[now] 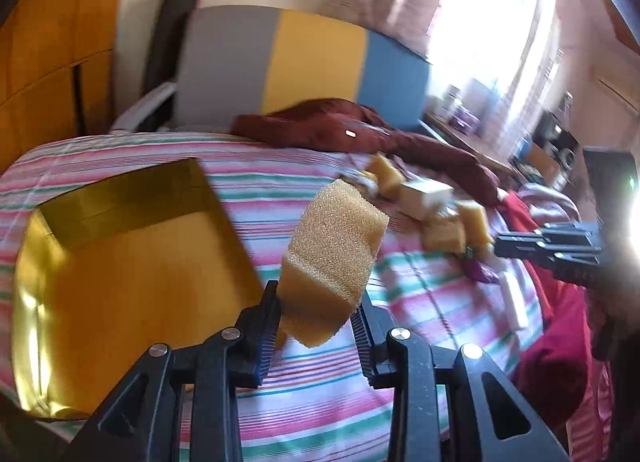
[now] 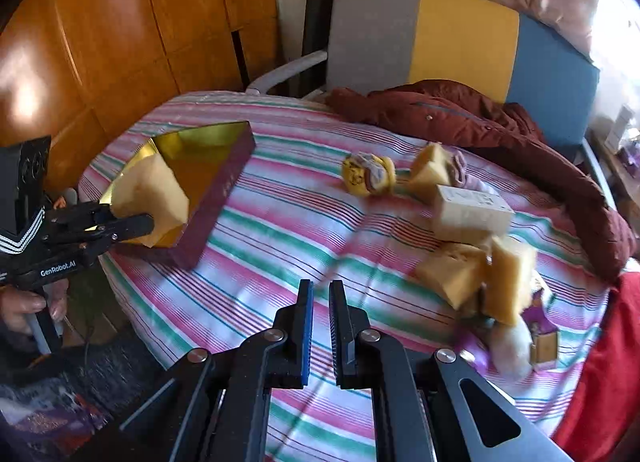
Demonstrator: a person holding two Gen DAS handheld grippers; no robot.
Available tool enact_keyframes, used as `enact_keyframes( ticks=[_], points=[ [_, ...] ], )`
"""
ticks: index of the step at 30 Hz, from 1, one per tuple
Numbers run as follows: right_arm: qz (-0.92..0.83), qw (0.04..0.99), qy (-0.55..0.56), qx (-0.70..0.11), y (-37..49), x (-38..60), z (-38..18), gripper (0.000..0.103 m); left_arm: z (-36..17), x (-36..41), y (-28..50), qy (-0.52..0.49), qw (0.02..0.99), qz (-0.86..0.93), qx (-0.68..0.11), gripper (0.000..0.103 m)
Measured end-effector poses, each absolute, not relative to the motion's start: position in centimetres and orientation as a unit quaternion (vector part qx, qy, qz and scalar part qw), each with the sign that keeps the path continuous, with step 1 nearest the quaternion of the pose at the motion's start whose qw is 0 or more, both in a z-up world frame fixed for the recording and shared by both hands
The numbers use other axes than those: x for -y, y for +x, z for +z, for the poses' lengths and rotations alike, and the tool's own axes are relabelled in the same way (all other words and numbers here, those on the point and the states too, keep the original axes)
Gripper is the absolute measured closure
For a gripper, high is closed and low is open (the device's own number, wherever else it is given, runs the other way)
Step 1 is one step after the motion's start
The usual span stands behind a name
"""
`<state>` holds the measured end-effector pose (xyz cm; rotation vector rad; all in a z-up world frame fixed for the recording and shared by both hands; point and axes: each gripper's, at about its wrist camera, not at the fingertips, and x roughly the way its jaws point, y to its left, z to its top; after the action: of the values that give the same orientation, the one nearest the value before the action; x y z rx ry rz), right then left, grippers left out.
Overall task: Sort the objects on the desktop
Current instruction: 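Carry the sponge and the white block over the gold tray with both tools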
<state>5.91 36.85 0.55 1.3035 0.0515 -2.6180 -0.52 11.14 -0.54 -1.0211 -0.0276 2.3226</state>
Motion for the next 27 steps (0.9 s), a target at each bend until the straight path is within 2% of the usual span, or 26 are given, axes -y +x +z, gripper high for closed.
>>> enact_keyframes(
  ticks=[3, 5, 6, 7, 9, 11, 13, 18, 20, 21, 27],
  points=[
    [-0.882, 0.083, 0.463, -0.025, 5.7, -37.3, -0.1, 0.092, -0.5, -8.7, -1.4, -0.384, 0.274, 0.881, 0.025, 0.069],
    [-0.872, 0.060, 0.486, -0.016, 6.2, -39.3, -0.6, 0.063, -0.6, -7.5, -1.9, -0.382, 0.257, 0.887, 0.028, 0.069],
    [-0.869, 0.037, 0.494, -0.014, 6.6, -40.4, -0.8, 0.029, -0.7, -6.7, -2.2, -0.383, 0.248, 0.889, 0.031, 0.069],
    [-0.864, 0.010, 0.503, -0.003, 7.3, -42.2, -1.0, 0.014, -0.9, -6.2, -2.4, -0.384, 0.242, 0.891, 0.034, 0.069],
    [-0.862, -0.021, 0.506, 0.026, 8.8, -45.1, -1.0, 0.014, -1.2, -5.5, -3.0, -0.387, 0.229, 0.892, 0.038, 0.069],
    [-0.854, -0.049, 0.517, 0.044, 9.7, -47.2, -1.5, 0.010, -1.7, -4.9, -3.5, -0.391, 0.218, 0.893, 0.043, 0.069],
    [-0.840, -0.076, 0.533, 0.058, 9.9, -49.0, -2.6, 0.001, -2.2, -4.3, -4.0, -0.398, 0.211, 0.892, 0.047, 0.069],
    [-0.789, -0.111, 0.598, 0.089, 8.2, -50.6, -7.6, 0.002, -3.0, -3.3, -4.0, -0.404, 0.196, 0.892, 0.043, 0.069],
    [-0.777, -0.118, 0.611, 0.095, 8.1, -50.8, -8.9, 0.025, -3.2, -3.1, -3.9, -0.405, 0.192, 0.893, 0.038, 0.069],
    [-0.773, -0.123, 0.614, 0.099, 8.0, -51.0, -9.4, 0.047, -3.3, -2.9, -3.8, -0.406, 0.187, 0.894, 0.036, 0.069],
    [-0.801, -0.144, 0.578, 0.061, 9.6, -49.7, -6.1, 0.048, -4.2, -1.8, -4.6, -0.418, 0.160, 0.894, 0.028, 0.068]
  ],
)
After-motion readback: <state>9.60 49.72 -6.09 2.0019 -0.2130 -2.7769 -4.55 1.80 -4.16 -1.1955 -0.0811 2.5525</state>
